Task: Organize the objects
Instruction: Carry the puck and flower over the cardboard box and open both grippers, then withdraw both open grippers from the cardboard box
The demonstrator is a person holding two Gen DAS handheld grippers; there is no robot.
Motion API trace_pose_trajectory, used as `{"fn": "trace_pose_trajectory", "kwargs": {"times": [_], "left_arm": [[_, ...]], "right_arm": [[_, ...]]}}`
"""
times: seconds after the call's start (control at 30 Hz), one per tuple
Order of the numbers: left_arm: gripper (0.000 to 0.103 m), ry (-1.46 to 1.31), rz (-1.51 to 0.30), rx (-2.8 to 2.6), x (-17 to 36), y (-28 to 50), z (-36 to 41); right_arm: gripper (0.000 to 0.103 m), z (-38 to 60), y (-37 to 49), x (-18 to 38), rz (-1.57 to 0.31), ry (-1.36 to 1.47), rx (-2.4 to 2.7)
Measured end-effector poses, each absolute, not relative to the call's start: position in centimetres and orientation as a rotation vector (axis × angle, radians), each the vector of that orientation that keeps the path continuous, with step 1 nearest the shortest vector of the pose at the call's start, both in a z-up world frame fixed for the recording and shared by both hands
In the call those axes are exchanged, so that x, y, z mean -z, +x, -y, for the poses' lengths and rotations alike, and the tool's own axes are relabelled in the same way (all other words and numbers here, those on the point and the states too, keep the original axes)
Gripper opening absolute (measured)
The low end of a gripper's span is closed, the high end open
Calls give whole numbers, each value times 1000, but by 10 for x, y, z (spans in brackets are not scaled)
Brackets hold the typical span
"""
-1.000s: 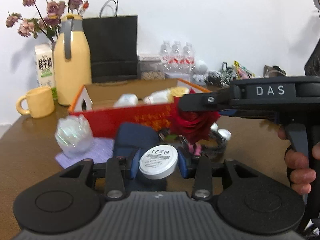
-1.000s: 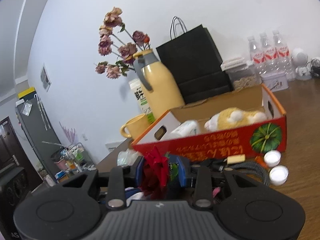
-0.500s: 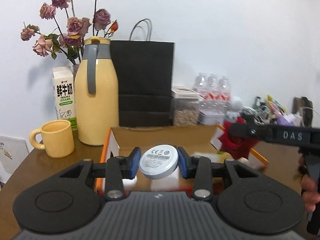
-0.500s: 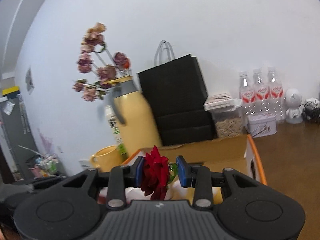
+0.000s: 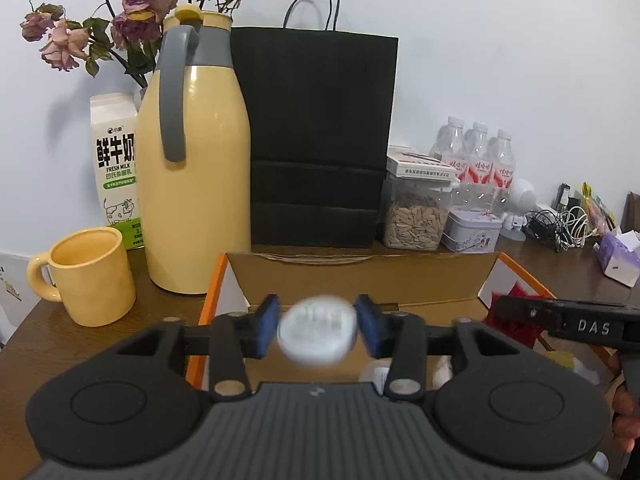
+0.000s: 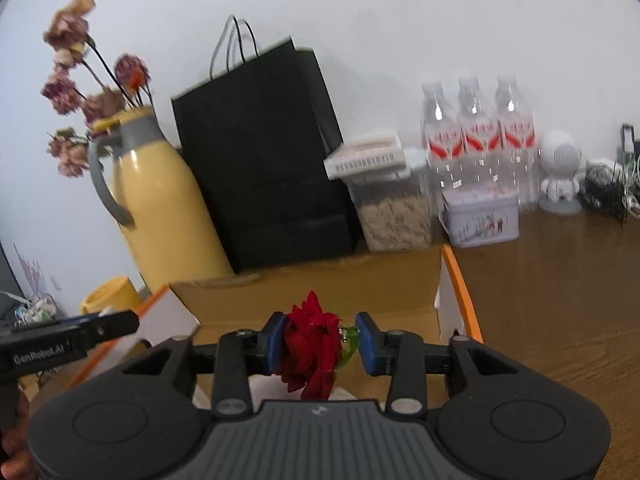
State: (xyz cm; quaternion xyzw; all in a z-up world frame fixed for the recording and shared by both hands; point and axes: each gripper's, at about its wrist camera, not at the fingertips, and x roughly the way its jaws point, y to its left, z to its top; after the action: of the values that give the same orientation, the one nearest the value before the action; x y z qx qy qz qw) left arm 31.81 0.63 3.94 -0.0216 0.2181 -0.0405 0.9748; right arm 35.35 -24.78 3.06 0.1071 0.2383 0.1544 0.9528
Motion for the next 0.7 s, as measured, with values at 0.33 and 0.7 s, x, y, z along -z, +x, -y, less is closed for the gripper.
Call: {"fn": "trace_pose_trajectory", "kwargs": {"times": [0.33, 0.7], "left_arm": [[103, -31, -366, 50, -46, 303, -3], [103, -44, -322, 57, -60, 289, -2]], "right_arm": [[103, 238, 339, -33, -479, 143, -302], [103, 237, 327, -48, -428, 126, -304]]}}
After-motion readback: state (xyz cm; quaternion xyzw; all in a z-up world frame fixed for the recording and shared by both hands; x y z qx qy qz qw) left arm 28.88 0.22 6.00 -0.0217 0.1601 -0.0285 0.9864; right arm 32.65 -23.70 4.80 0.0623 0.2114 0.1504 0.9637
